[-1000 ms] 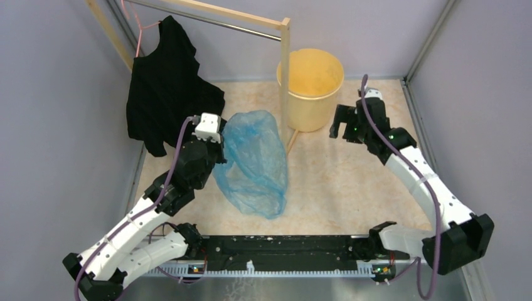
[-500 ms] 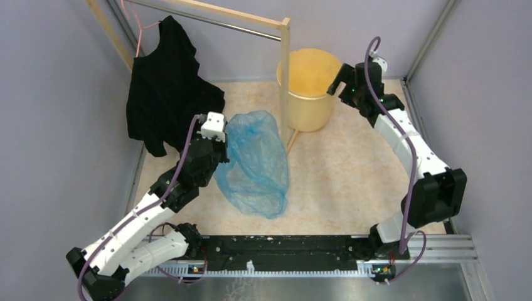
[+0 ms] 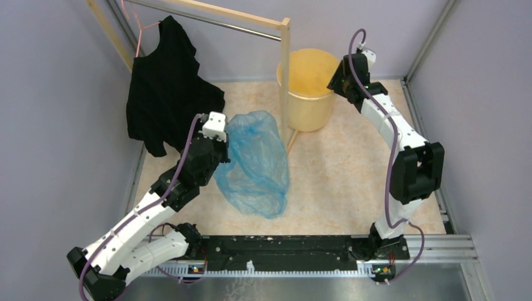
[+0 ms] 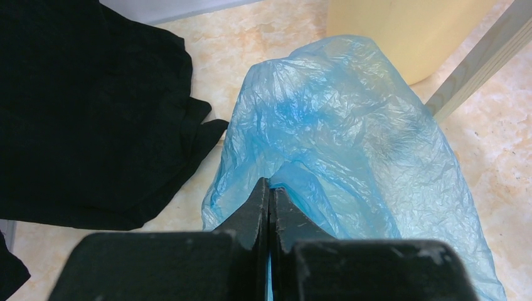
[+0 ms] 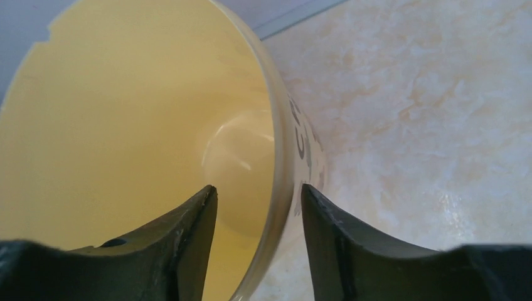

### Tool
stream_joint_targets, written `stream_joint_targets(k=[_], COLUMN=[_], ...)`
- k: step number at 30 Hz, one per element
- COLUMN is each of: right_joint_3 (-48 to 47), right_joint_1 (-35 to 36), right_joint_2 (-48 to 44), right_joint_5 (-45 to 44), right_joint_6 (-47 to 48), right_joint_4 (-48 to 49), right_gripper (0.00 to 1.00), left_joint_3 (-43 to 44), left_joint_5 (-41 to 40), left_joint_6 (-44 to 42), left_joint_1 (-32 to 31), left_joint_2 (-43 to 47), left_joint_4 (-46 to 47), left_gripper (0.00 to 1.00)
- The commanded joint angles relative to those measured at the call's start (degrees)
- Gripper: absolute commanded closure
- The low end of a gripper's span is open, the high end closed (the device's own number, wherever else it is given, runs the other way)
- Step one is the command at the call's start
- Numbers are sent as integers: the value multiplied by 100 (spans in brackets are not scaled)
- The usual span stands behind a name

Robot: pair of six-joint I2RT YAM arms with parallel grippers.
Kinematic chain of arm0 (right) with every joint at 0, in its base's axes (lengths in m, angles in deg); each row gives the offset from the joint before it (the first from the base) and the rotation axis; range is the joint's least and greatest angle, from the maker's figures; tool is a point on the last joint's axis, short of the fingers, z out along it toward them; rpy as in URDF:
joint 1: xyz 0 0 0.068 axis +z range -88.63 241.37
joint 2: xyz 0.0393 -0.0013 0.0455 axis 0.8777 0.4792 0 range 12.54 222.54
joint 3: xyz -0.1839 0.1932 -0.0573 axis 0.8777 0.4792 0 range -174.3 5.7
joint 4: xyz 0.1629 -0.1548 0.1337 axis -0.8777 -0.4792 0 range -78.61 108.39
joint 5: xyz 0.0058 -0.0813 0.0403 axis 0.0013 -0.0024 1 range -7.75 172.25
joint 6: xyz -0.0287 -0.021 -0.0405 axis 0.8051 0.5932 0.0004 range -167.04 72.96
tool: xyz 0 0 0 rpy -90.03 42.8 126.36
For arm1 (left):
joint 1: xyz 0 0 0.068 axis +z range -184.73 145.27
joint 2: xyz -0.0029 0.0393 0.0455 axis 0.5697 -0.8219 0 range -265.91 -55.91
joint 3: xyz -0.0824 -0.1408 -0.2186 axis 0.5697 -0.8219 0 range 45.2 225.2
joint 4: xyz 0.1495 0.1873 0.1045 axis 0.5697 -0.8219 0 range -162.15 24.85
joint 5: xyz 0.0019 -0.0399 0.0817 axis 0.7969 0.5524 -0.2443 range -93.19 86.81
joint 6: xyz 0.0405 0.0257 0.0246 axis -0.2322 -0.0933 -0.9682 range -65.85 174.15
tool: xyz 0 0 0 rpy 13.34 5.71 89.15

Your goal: Put the trash bags into the trash bin

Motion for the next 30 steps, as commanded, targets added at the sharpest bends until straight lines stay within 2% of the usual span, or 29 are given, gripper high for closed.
stream_joint_targets(k=[1,5,11,15,18,20,26,30], right_joint_3=[-208,-256,-99,355,812,1191,2243,2556], right_joint_1=[108,302,321,317,294,236,147,130], right_joint_2=[77,4,-438,-1074,-1762,-2256,-3469,-3665], right_joint_5=[-607,-1379,-1576,-1928,-2018,-1759,-566,394], right_joint_6=[295,668,883,901,827,867,1175,1397], right_joint_4=[-71,-269,-644,-959,-1196,-1277,-1404,-1797], right_gripper=[52,60,85,99,100,100,100,100], left_joint_3=[13,30,32,16,14,8,-14,-24], left_joint_5=[99,195,247,329,384,370,365,377], left_joint_6=[-23,-11,33,67,93,103,128,138], left_joint_1=[37,49,61,63,58,63,63,63], left_joint_2=[66,53,104,159,189,212,288,288], left_joint_4=[253,249,232,244,252,242,251,255], left_gripper=[100,100,100,100,100,100,100,100])
